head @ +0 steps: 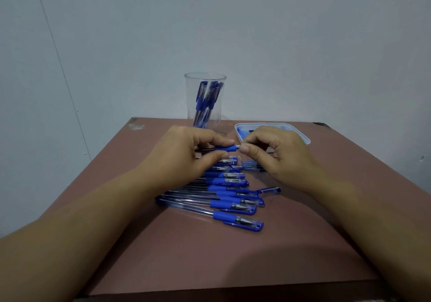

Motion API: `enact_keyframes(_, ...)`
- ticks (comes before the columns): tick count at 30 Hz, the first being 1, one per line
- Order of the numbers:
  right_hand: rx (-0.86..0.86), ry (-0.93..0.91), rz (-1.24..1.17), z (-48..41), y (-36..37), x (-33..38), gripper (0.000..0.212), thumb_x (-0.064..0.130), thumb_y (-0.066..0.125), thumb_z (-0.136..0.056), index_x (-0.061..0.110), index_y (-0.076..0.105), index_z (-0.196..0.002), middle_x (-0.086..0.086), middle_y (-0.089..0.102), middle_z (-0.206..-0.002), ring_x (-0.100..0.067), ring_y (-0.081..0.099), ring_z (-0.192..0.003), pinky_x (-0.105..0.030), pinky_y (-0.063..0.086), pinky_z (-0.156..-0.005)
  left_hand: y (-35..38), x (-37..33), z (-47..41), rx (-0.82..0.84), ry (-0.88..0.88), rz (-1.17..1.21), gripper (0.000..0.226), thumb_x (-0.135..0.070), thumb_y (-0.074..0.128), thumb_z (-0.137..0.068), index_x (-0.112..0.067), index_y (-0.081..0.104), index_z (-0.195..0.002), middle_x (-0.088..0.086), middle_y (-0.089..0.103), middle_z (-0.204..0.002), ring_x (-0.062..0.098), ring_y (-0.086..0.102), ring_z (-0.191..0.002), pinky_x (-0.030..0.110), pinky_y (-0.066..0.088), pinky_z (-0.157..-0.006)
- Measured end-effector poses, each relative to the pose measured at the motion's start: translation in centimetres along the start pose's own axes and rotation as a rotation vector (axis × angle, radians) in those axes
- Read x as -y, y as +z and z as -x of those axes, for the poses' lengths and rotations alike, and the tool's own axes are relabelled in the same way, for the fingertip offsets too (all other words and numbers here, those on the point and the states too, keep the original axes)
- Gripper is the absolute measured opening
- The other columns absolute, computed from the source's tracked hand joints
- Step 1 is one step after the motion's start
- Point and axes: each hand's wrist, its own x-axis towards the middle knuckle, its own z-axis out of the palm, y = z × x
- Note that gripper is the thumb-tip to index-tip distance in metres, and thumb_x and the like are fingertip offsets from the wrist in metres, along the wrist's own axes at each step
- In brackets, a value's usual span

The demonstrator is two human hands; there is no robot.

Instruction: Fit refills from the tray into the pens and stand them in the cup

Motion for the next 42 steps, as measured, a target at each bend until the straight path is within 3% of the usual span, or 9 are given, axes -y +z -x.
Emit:
enact_keyframes(7, 0.167, 0.218, -0.114, 0.3, -0.9, 0.0, 0.006, 0.036, 0.071, -0.086, 0.036, 0.065, -0.085, 0.02, 0.064, -0.078, -0.002, 0.056, -0.066, -0.018, 0.043, -0.061, -0.1, 0.4, -0.1, 0.009, 0.037, -0.08, 0.026, -0.034, 0.073, -0.082, -0.034, 0.073, -0.108, -0.028, 0.067, -0.094, -0.006, 0.066, -0.085, 0.022, 0.057, -0.074)
enact_keyframes(11, 0.446, 0.313, -0.034, 1.0, -3.7, -0.9, 0.016, 0.035, 0.08, -0.077, 0.038, 0.072, -0.09, 0.028, 0.061, -0.09, 0.004, 0.058, -0.083, -0.014, 0.04, -0.07, -0.6, 1.0, -0.1, 0.015, -0.016, -0.067, 0.03, -0.027, 0.075, -0.083, -0.047, 0.067, -0.104, -0.034, 0.064, -0.092, -0.005, 0.064, -0.086, 0.014, 0.052, -0.074)
enact_keyframes(14, 0.573, 0.371, -0.013, 1.2, -4.2, -1.0, 0.023, 0.045, 0.081, -0.067, 0.042, 0.074, -0.088, 0.025, 0.06, -0.093, 0.001, 0.058, -0.091, -0.028, 0.048, -0.08, -0.7, 1.1, 0.0, 0.022, -0.022, -0.056, 0.032, -0.027, 0.074, -0.083, -0.051, 0.063, -0.101, -0.037, 0.061, -0.087, -0.005, 0.064, -0.086, 0.009, 0.049, -0.072)
enact_keyframes(17, 0.617, 0.388, 0.002, 1.2, -4.1, -0.9, 0.018, 0.037, 0.083, -0.071, 0.046, 0.074, -0.083, 0.024, 0.058, -0.093, 0.001, 0.057, -0.093, -0.033, 0.049, -0.087, -0.5, 1.3, 0.0, 0.022, -0.019, -0.037, 0.03, -0.027, 0.075, -0.083, -0.049, 0.064, -0.101, -0.041, 0.06, -0.083, -0.008, 0.064, -0.087, 0.006, 0.048, -0.072)
enact_keyframes(22, 0.586, 0.398, 0.031, 1.3, -4.1, -1.0, 0.009, 0.035, 0.078, -0.078, 0.041, 0.072, -0.083, 0.018, 0.065, -0.095, 0.001, 0.06, -0.092, -0.032, 0.051, -0.088, -0.5, 1.5, -0.1, 0.027, -0.022, -0.032, 0.033, -0.027, 0.075, -0.082, -0.053, 0.063, -0.099, -0.045, 0.06, -0.082, -0.007, 0.064, -0.088, 0.007, 0.048, -0.073)
enact_keyframes(26, 0.435, 0.405, 0.008, 1.3, -3.9, -1.8, 0.009, 0.029, 0.072, -0.085, 0.034, 0.066, -0.089, 0.01, 0.069, -0.085, -0.005, 0.061, -0.075, -0.03, 0.054, -0.075, -0.4, 1.6, -0.1, 0.031, -0.026, -0.039, 0.029, -0.025, 0.076, -0.083, -0.045, 0.068, -0.102, -0.042, 0.061, -0.083, -0.007, 0.063, -0.085, 0.006, 0.047, -0.07)
enact_keyframes(32, 0.126, 0.348, -0.053, 0.9, -3.2, -1.9, 0.008, 0.033, 0.066, -0.087, 0.039, 0.061, -0.09, 0.013, 0.062, -0.079, -0.003, 0.055, -0.07, -0.012, 0.042, -0.063, -0.1, 1.7, 0.0, 0.039, -0.043, -0.044, 0.026, -0.026, 0.076, -0.083, -0.037, 0.073, -0.106, -0.035, 0.063, -0.087, -0.001, 0.064, -0.084, 0.007, 0.046, -0.069)
enact_keyframes(35, 0.104, 0.311, -0.078, 0.8, -2.9, -1.3, 0.018, 0.024, 0.063, -0.091, 0.041, 0.059, -0.091, 0.014, 0.064, -0.081, -0.001, 0.058, -0.075, -0.009, 0.042, -0.065, -0.1, 1.7, 0.0, 0.037, -0.048, -0.045, 0.027, -0.027, 0.076, -0.082, -0.04, 0.072, -0.106, -0.032, 0.065, -0.089, 0.002, 0.065, -0.085, 0.01, 0.049, -0.071)
enact_keyframes(42, 0.152, 0.322, -0.11, 0.7, -1.1, -0.7, 0.017, 0.029, 0.062, -0.093, 0.045, 0.062, -0.09, 0.017, 0.069, -0.083, -0.005, 0.064, -0.078, -0.027, 0.052, -0.073, 0.0, 1.2, 0.0, 0.031, -0.032, -0.091, 0.028, -0.028, 0.076, -0.082, -0.039, 0.072, -0.108, -0.036, 0.062, -0.087, -0.005, 0.063, -0.085, 0.008, 0.047, -0.071)
